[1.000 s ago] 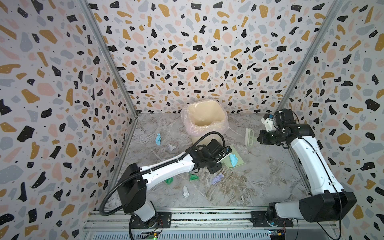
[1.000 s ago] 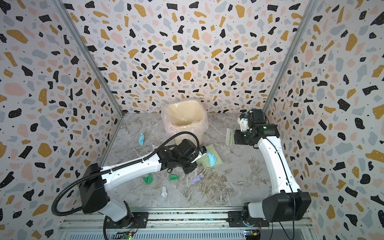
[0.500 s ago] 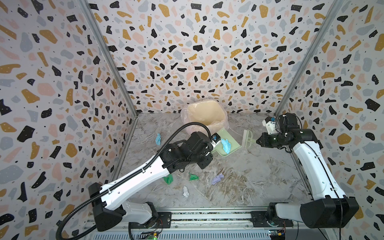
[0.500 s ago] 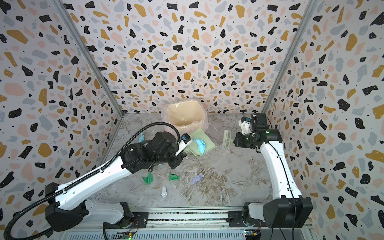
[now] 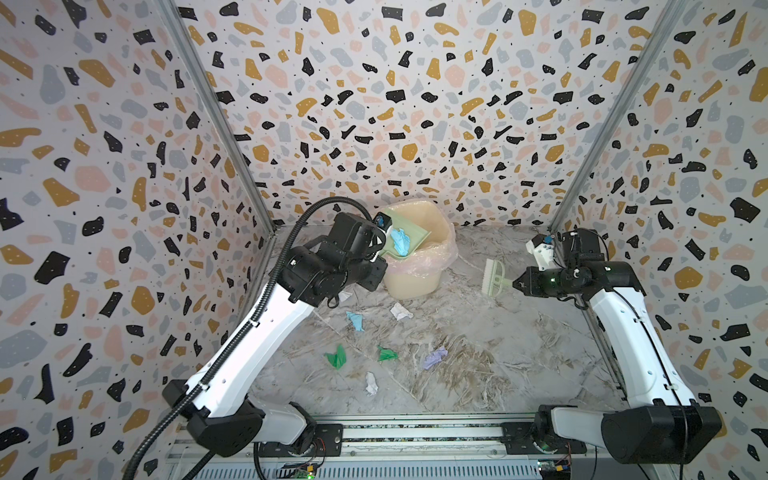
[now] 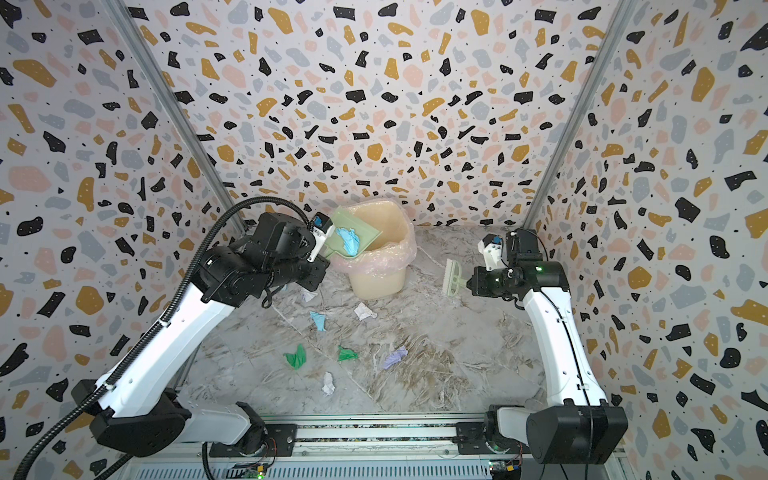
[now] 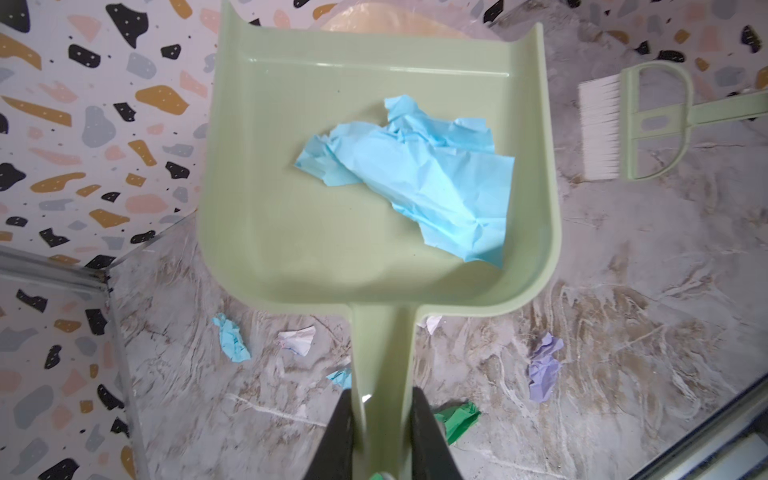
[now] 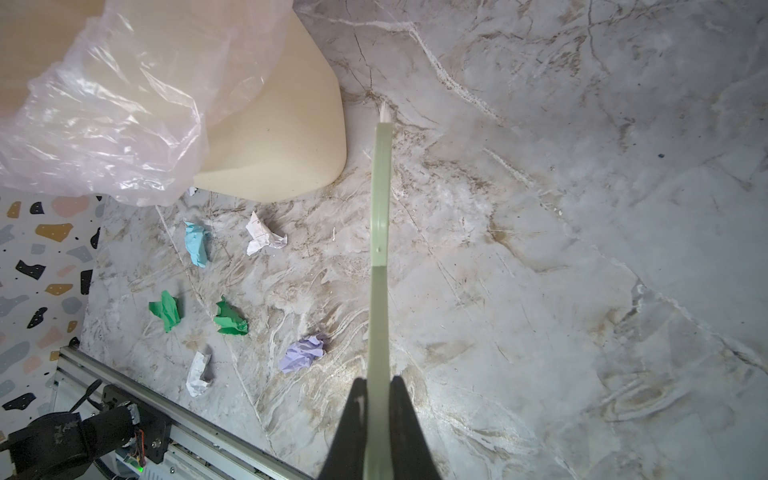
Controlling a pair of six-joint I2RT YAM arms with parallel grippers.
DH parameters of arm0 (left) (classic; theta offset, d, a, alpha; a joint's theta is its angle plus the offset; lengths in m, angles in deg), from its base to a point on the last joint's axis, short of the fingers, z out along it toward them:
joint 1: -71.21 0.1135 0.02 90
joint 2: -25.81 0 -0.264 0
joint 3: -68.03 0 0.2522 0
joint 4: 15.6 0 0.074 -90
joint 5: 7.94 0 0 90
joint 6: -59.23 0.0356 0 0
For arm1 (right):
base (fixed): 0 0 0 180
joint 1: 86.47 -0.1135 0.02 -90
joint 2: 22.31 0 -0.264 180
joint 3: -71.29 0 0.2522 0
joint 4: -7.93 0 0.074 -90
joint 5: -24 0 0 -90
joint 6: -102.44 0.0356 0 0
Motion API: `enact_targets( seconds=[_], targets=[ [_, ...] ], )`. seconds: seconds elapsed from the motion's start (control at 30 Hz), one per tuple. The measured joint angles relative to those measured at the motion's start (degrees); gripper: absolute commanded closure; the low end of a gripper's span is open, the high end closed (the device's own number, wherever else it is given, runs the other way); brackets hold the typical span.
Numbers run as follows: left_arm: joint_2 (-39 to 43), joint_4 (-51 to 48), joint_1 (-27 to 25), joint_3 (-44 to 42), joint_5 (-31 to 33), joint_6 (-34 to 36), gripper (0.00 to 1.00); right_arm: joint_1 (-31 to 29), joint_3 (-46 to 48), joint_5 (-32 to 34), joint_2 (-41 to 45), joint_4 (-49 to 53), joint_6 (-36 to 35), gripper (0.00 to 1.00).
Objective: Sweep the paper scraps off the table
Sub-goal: 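Lift the loaded dustpan toward the bin with the left gripper while the right withdraws, then tip the dustpan over the bin opening with the left gripper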
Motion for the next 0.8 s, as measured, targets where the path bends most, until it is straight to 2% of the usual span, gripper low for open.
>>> enact_targets(
  seconds=[0.33, 0.67, 0.8],
  targets=[
    [-10.60, -2.86, 3.61, 9.42, 7.96, 5.92, 1.00, -0.11, -0.20, -2.25, -0.15, 0.35, -1.27, 1.00],
    [-17.38, -4.76, 3.13, 14.49, 19.17, 16.02, 1.00, -0.57, 0.07, -2.84, -0.26, 0.20, -1.27, 1.00],
    [-19.58, -4.15, 0.55, 17.09, 23.39, 21.00, 1.00, -0.57, 1.57, -2.97, -0.26, -0.20, -1.25, 1.00]
  ],
)
